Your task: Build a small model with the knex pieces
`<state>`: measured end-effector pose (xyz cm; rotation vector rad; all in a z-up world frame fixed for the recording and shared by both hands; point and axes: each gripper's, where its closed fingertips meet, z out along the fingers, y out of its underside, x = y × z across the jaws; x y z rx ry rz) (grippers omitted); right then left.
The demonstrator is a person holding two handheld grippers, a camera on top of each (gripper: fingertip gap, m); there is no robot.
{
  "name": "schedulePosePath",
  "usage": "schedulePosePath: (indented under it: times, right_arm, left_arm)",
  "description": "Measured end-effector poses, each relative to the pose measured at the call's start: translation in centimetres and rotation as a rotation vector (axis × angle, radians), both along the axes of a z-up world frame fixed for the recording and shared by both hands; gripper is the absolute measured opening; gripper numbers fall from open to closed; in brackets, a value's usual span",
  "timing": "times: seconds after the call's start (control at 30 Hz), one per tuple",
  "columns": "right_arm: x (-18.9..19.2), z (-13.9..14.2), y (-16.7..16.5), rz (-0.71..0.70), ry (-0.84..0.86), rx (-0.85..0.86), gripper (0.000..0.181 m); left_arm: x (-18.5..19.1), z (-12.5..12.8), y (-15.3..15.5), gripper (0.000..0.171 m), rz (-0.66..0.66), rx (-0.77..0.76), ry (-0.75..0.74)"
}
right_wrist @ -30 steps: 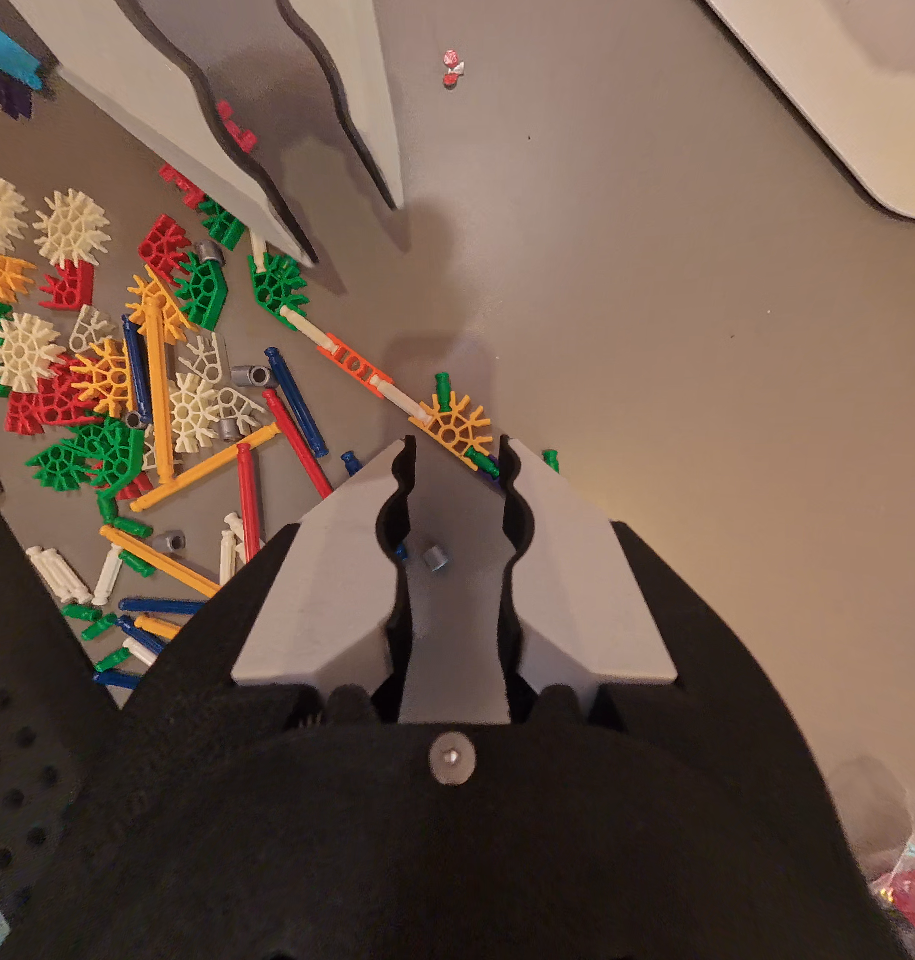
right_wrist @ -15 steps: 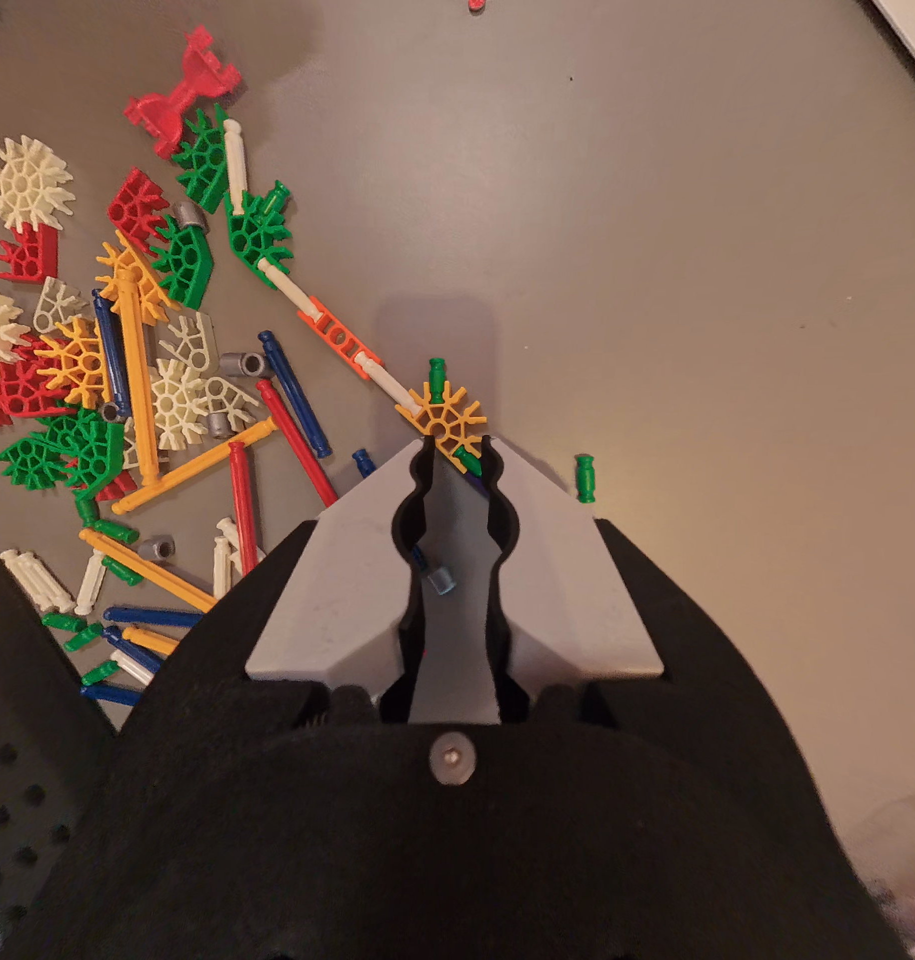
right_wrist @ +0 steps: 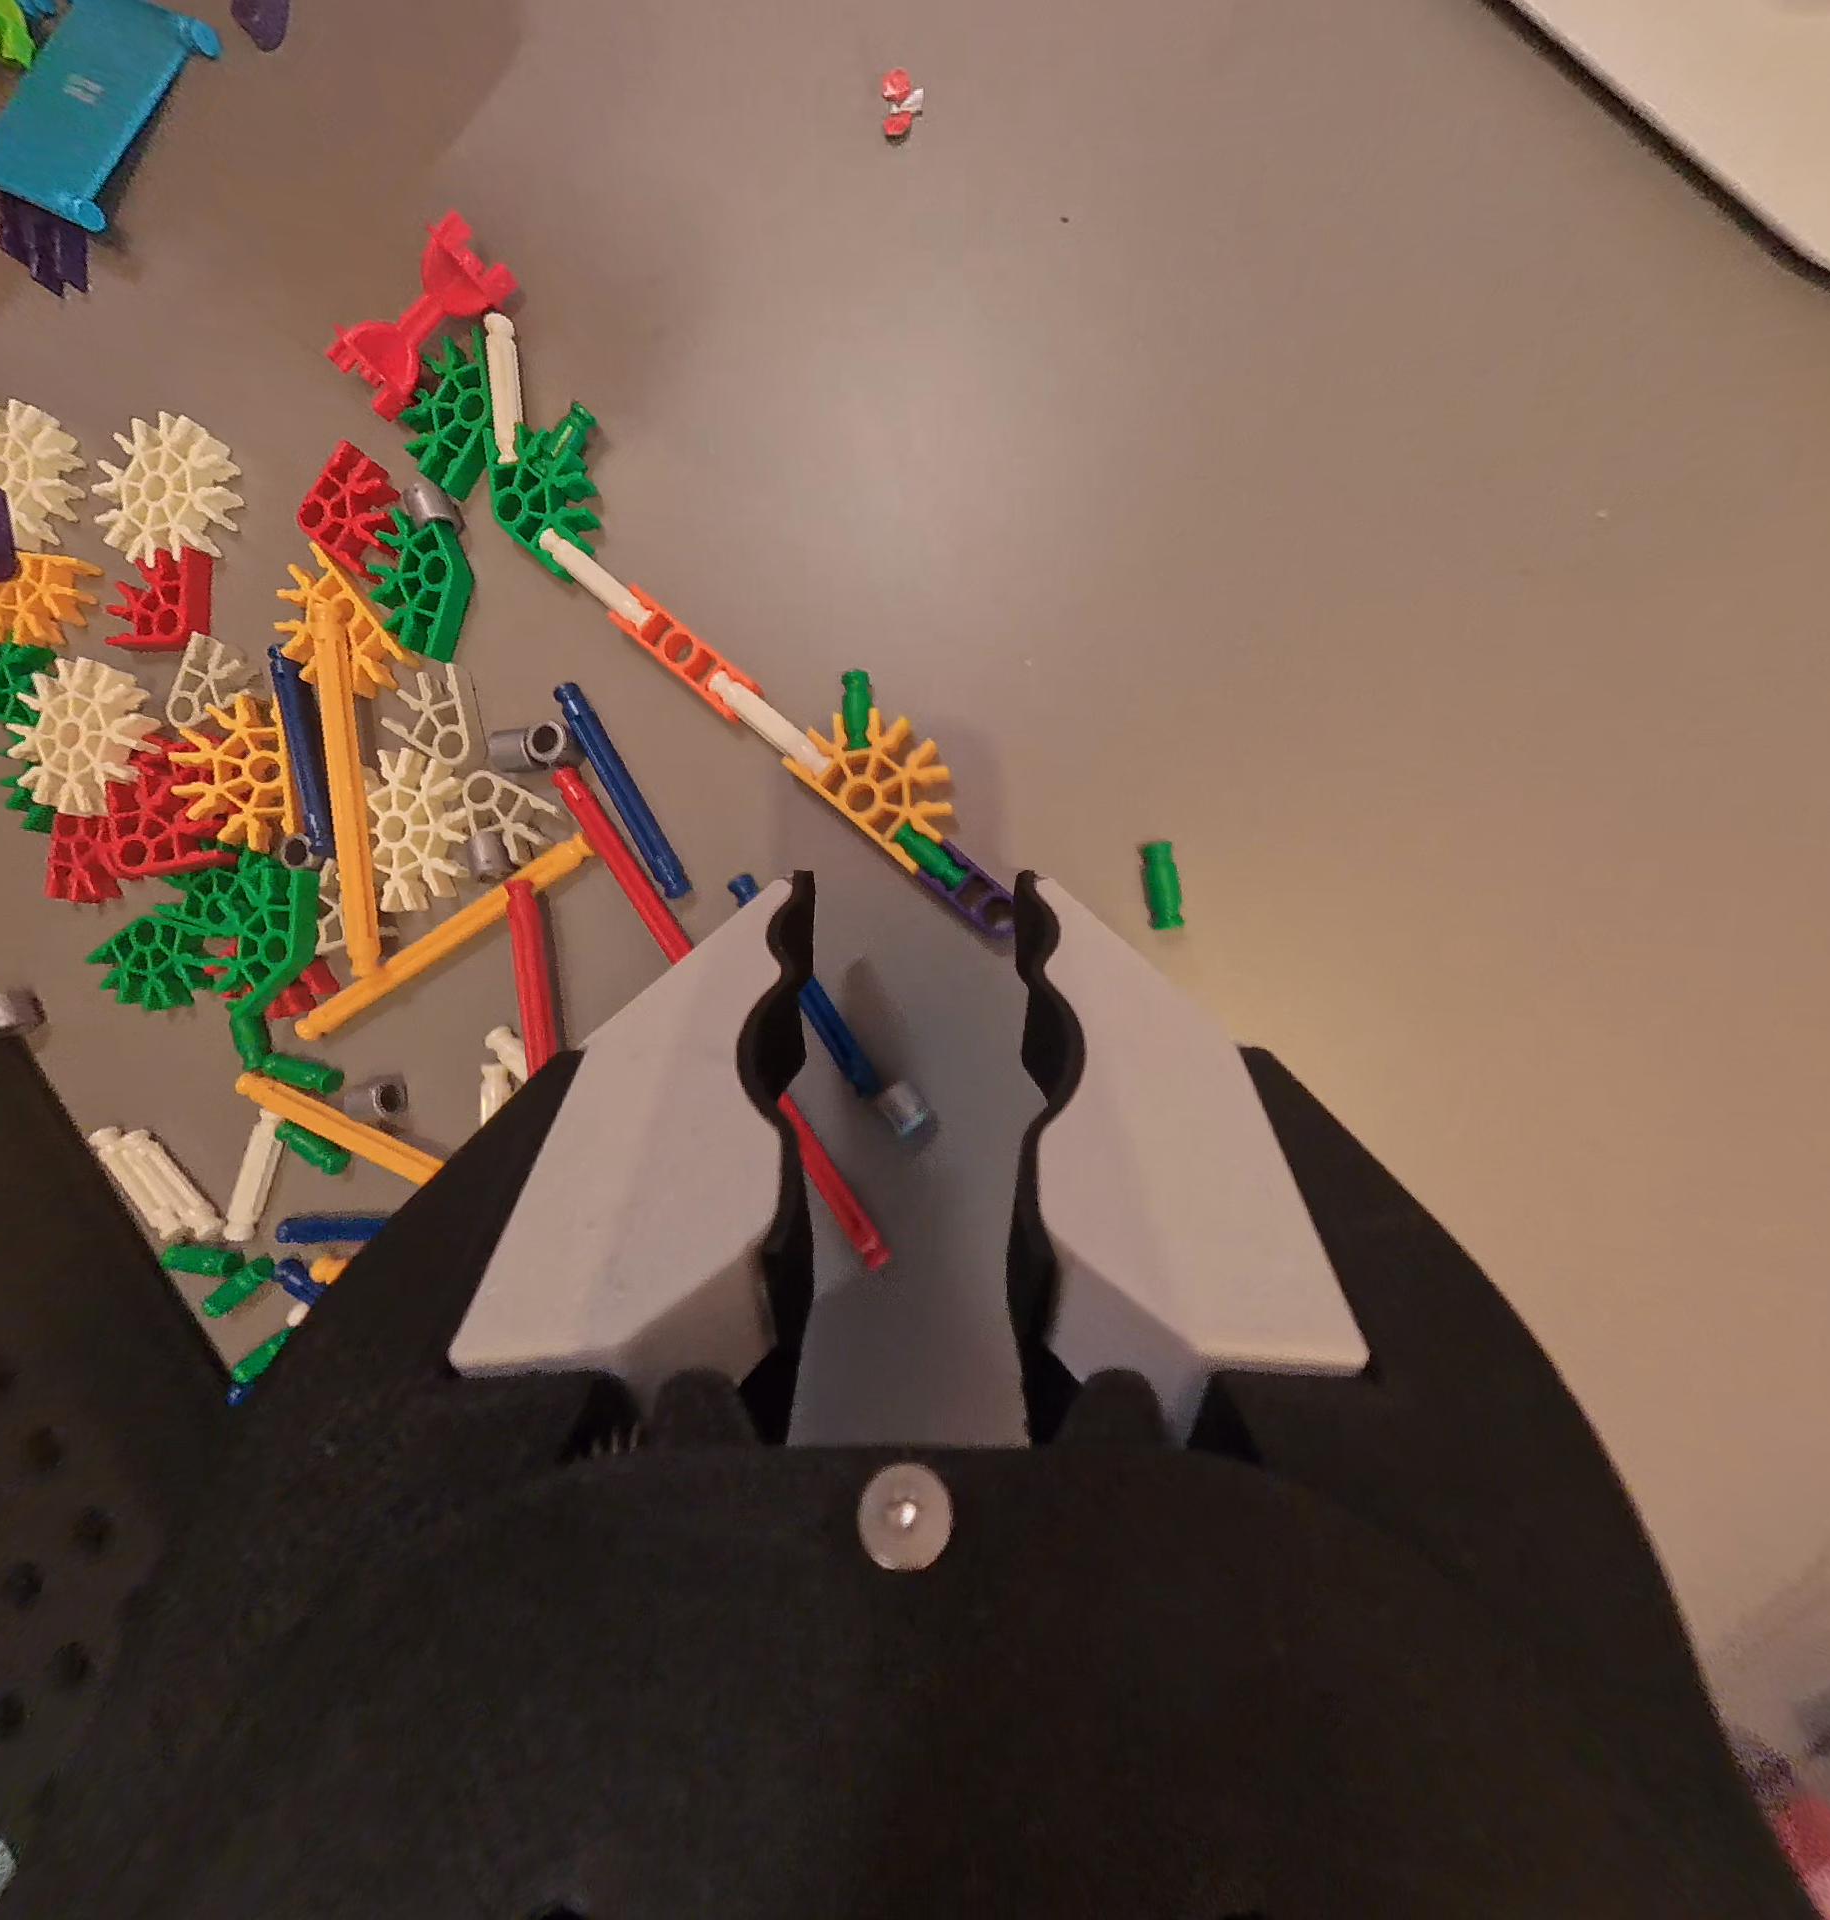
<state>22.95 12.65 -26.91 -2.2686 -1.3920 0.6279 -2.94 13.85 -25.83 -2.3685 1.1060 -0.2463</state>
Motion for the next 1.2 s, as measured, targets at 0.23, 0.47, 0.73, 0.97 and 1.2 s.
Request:
schedulePosePath:
  times: [0.23,0.47,0.73,0.97,1.2]
  right_arm:
    - [2.6,2.3,-1.7,-0.02,0.044,0.035,0.033]
    - [3.1,2.5,-4.3,-0.011,0.07,0.015,0.033]
    - [1.1,2.0,-7.5,0.056,0.1,-0.02,0.033]
    - [-0.3,2.1,-8.1,0.091,0.105,-0.014,0.032]
    - [-1.2,2.3,-8.1,0.107,0.126,-0.016,0.032]
  left_arm:
    - [7.2,1.7,-3.6,0.036,-0.169,-0.084,-0.174]
    - [10.4,-0.2,-6.0,0.041,-0.288,-0.129,-0.093]
    - [11.6,-1.6,-7.7,0.033,-0.264,-0.051,-0.073]
    - [7.3,-2.9,-9.2,0.016,-0.124,-0.112,0.013]
    - [10.0,-2.4,-7.1,0.029,-0.17,-0.005,0.004]
